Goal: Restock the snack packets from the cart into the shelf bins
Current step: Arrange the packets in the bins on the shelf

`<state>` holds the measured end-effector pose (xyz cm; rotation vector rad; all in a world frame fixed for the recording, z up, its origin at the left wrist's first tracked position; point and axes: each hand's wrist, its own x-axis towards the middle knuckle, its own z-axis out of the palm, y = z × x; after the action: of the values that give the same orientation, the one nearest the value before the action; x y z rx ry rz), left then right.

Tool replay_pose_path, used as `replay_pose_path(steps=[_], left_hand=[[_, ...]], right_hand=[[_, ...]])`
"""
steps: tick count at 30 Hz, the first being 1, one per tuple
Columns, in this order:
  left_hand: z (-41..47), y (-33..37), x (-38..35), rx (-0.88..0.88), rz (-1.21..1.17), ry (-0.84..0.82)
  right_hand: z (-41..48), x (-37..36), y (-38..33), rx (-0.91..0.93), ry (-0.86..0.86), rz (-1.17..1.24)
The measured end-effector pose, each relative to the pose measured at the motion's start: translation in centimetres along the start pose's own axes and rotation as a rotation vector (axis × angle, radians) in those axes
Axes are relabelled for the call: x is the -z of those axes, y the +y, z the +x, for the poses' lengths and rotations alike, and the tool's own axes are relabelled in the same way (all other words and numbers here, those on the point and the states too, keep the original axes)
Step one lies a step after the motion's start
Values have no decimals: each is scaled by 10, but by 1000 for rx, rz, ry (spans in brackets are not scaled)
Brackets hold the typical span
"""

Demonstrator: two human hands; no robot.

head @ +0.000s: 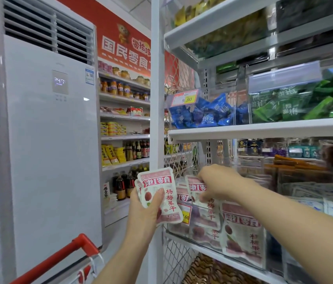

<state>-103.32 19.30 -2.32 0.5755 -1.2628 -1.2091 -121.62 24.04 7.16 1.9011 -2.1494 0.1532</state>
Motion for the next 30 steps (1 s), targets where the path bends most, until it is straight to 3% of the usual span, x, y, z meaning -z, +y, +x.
replay_pose_path(steps=[8, 19, 24, 30], left_hand=[[1, 0, 4, -7, 16, -4], [0, 4, 17, 10, 41, 12], [3, 7, 14, -1, 36, -9], [1, 2, 6, 17, 18, -23]], right_hand=[[3, 1, -12, 41, -115, -221], [6, -3, 3, 67, -311, -72], [2, -5, 14, 89, -220, 86], [6, -10, 18, 129, -242, 79]])
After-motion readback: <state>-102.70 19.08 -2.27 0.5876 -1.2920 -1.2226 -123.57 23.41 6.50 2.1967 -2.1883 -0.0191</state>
